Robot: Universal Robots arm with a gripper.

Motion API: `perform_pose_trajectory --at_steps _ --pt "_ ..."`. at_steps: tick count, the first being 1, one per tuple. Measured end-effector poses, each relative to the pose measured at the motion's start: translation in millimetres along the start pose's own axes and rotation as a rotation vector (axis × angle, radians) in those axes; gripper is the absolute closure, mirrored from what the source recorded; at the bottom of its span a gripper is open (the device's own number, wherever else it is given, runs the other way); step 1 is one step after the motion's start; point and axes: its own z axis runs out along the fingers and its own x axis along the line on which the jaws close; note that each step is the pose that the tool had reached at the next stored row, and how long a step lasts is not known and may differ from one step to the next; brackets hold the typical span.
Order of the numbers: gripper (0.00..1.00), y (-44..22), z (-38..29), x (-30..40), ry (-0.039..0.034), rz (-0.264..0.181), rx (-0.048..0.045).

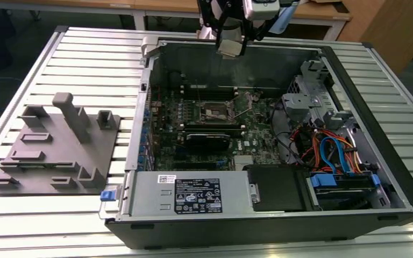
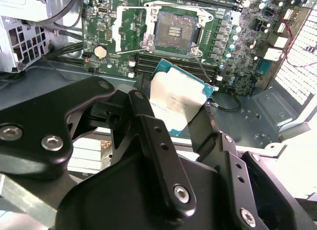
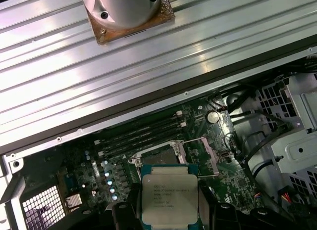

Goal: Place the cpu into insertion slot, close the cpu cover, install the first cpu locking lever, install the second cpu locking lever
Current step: 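Place the cpu into insertion slot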

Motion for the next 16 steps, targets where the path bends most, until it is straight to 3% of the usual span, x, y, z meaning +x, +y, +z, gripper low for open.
perform_pose_trajectory --at_steps 11,16 --pt "0.46 0.0 0.0 0.0 -0.0001 0.002 0.0000" --pt "0.46 0.0 0.1 0.0 -0.0022 0.024 -0.0005"
